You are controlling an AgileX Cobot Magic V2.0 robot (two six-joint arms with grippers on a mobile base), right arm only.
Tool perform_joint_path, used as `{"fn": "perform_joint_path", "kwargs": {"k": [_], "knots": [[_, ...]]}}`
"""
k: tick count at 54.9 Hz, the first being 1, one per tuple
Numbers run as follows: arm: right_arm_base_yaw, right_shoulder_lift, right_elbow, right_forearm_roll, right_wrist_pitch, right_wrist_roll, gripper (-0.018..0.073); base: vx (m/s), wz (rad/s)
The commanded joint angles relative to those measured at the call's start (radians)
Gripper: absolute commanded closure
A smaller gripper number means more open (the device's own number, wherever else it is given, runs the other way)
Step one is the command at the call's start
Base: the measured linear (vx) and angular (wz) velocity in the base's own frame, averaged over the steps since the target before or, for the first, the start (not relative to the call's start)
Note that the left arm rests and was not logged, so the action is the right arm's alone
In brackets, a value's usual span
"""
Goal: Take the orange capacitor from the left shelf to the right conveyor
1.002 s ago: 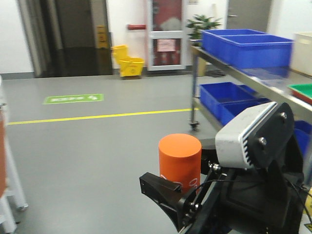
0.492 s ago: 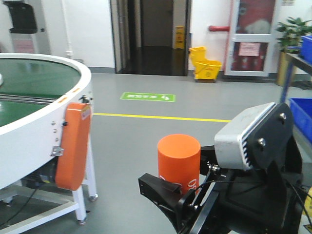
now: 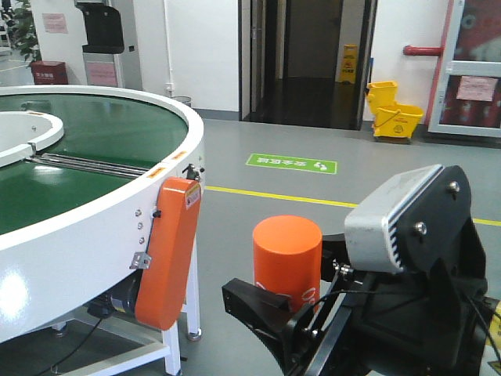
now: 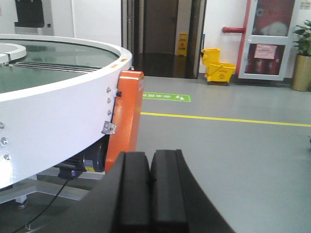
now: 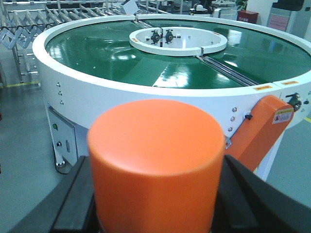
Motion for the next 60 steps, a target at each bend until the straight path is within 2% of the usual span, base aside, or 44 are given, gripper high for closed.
{"fn": "perform_joint_path", "kwargs": {"k": [1,32,60], "knots": [[0.000,-0.021,-0.031,-0.001,-0.091,-0.006,0.0566,0.36,0.14],[0.000,-0.021,-0.031,-0.001,-0.091,-0.006,0.0566,0.39,0.16],[0.000,-0.021,-0.031,-0.001,-0.091,-0.006,0.0566,0.36,0.47]]}}
